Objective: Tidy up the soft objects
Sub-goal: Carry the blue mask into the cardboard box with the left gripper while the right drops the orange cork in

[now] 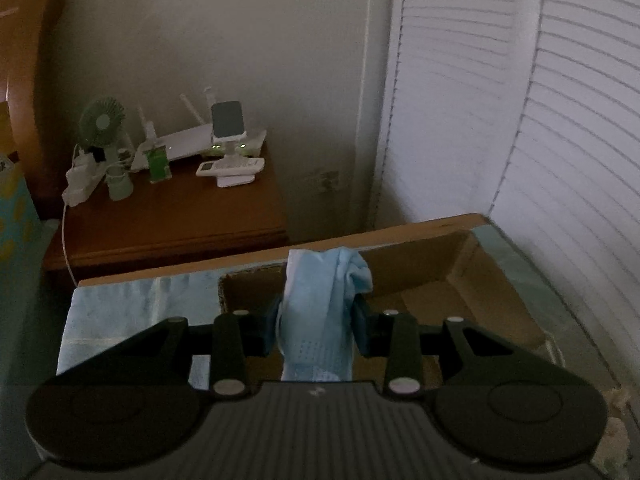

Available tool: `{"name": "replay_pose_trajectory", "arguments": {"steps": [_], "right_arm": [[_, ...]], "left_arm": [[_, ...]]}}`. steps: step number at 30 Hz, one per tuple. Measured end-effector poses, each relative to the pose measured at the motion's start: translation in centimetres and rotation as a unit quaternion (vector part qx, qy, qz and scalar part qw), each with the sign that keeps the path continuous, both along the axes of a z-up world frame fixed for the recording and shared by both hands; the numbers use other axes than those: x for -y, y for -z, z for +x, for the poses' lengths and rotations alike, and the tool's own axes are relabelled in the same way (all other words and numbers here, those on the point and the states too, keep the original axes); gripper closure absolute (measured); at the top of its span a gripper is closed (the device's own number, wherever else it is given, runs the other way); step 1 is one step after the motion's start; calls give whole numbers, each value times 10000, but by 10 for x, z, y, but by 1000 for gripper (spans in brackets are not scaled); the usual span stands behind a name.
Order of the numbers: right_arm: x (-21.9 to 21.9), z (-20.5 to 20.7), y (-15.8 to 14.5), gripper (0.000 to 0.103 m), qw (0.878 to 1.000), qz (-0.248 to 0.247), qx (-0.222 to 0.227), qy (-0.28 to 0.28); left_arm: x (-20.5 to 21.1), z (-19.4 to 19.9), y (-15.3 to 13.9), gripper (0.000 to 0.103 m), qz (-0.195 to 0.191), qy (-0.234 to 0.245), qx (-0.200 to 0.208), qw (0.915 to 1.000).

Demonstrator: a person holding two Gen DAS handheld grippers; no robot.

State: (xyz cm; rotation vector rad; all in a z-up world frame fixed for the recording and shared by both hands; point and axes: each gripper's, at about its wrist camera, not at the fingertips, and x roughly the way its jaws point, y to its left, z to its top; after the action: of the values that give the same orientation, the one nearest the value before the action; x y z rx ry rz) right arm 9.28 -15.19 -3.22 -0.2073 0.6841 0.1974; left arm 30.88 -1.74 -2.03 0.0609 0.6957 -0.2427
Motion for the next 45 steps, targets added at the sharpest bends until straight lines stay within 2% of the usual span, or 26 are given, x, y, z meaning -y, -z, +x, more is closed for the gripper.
{"name": "replay_pose_trajectory", "arguments": {"steps": [1, 3, 5, 10, 12, 20, 29, 37, 45], "right_arm": [[1, 1, 0, 74, 10000, 7, -5, 14], [2, 2, 1, 74, 10000, 23, -18, 19], [2, 3, 1, 74, 10000, 16, -27, 32], [0, 6, 1, 74, 10000, 15, -40, 35], [0, 6, 2, 74, 10000, -1, -37, 30], [-10, 9, -5, 74, 9999, -81, 58, -57], [-28, 21, -15, 74, 9992, -249, 192, -257], [-45, 65, -25, 74, 9975, -402, 294, -497], [-65, 135, -32, 74, 9956, -521, 316, -709]], "left_arm": [[0, 3, 2, 57, 42, -90, 18, 9999], [-1, 7, 4, 38, 125, -229, 41, 9996], [-2, 7, 4, 27, 166, -284, 97, 9994], [-7, -4, -5, 21, 156, -242, 136, 9995], [-9, -14, -11, 14, 131, -126, 171, 9997], [-27, -90, -32, 5, 33, 379, 241, 9990], [-49, -174, -15, 4, 37, 297, 406, 9987], [-55, -203, 11, 4, 23, 125, 206, 9997], [-62, -215, 17, 4, 212, -119, 233, 9994]]}}
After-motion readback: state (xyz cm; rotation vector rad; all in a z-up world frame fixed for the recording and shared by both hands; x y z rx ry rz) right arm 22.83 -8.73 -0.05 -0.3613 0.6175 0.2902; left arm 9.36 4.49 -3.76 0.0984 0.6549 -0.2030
